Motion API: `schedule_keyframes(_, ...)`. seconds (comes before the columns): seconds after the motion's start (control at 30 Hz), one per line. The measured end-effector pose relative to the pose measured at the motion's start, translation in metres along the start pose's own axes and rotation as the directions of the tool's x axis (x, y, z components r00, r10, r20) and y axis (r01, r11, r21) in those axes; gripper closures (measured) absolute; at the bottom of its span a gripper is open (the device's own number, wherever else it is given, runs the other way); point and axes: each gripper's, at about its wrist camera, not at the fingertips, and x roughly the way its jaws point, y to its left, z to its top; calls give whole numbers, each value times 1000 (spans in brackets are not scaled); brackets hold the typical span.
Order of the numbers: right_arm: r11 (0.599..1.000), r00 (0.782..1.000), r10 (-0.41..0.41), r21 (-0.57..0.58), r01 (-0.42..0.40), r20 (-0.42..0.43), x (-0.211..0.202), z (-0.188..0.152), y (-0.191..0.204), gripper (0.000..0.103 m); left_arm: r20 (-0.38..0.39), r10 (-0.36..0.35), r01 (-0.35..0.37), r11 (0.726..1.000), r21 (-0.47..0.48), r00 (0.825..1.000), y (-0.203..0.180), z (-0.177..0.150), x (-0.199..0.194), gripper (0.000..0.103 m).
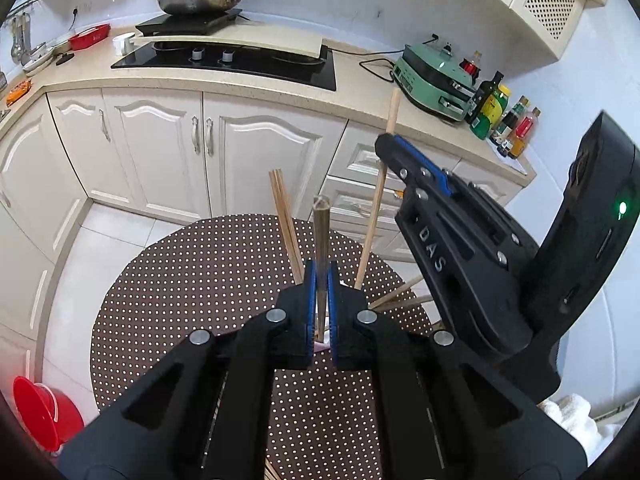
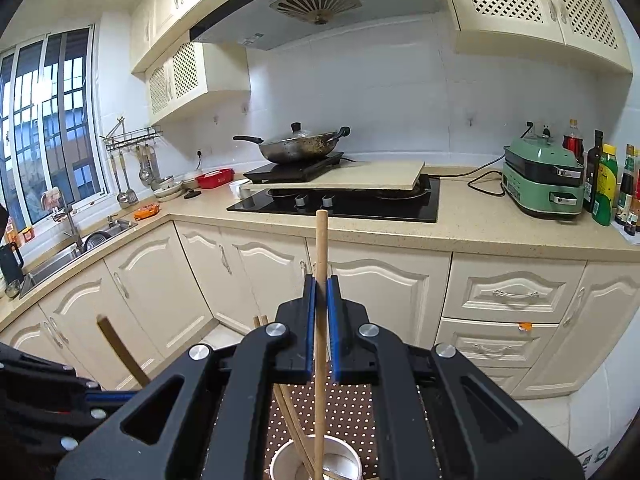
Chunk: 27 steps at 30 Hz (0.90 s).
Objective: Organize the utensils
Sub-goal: 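Lower the chopsticks into the pink cup and open both tools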
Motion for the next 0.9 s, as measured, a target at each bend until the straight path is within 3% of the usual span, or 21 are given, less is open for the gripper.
schedule_keyframes(0.43, 1000, 994, -4, 27, 7, -109, -23, -34, -3, 98, -57, 3, -3, 1000, -1, 998, -1, -18, 9, 97)
schedule_keyframes(0.9, 996, 973, -10, 80, 30, -232, -41, -65, -6, 96, -84, 25, -22, 999, 32, 996, -15, -39, 10, 96)
